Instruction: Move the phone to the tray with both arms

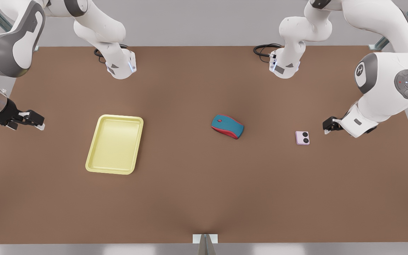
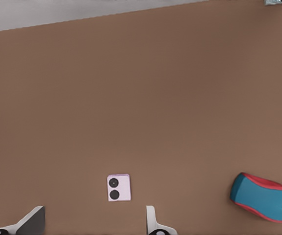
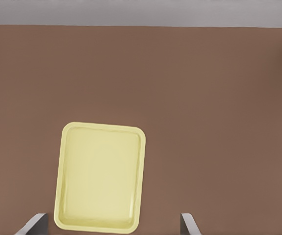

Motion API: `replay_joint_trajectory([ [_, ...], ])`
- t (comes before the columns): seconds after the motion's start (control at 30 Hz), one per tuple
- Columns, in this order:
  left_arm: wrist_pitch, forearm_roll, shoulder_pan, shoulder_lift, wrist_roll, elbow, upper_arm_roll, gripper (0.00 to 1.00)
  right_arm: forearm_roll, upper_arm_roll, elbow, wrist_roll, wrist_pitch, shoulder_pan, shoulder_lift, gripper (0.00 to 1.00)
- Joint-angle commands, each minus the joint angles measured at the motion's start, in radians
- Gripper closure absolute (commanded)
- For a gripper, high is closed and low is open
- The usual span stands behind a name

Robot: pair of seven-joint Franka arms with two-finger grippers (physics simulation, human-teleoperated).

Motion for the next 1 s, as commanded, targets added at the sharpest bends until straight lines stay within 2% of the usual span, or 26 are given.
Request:
replay_joint_trajectory([
  [0.0, 0.025, 0.002, 0.000, 0.001, 0.027, 0.000, 0.000, 0.00, -0.001, 0.002, -0.002, -0.023, 0.010, 0.006, -0.001, 0.00],
  [0.07, 0.036, -0.010, -0.001, 0.007, 0.025, -0.030, 0.006, 0.00, 0.006, 0.004, -0.005, -0.029, 0.008, 0.003, 0.002, 0.00],
  [0.17, 0.347, -0.013, -0.001, -0.005, 0.025, -0.308, 0.026, 0.00, -0.004, 0.002, -0.023, -0.024, 0.017, 0.003, -0.024, 0.00],
  [0.27, 0.661, -0.015, -0.001, -0.039, 0.028, -0.596, 0.034, 0.00, -0.004, 0.002, -0.115, -0.023, 0.033, 0.004, -0.086, 0.00],
  [0.3, 0.729, -0.015, -0.001, -0.037, 0.054, -0.667, 0.035, 0.00, -0.002, 0.002, -0.189, -0.021, 0.077, 0.000, -0.138, 0.00],
  [0.37, 0.886, -0.013, -0.001, -0.030, 0.084, -0.796, 0.040, 0.00, -0.004, 0.002, -0.167, -0.021, 0.082, 0.001, -0.119, 0.00],
  [0.5, 0.970, -0.013, -0.001, -0.008, 0.128, -0.885, 0.049, 0.00, -0.004, 0.004, -0.152, -0.023, 0.082, 0.008, -0.099, 0.00],
  [0.67, 1.031, -0.013, 0.000, 0.059, 0.128, -0.920, 0.103, 0.00, -0.004, 0.004, -0.152, -0.023, 0.083, 0.008, -0.098, 0.00],
  [0.97, 1.094, -0.012, -0.001, 0.138, 0.128, -0.949, 0.104, 0.00, -0.004, 0.004, -0.151, -0.024, 0.083, 0.009, -0.092, 0.00],
])
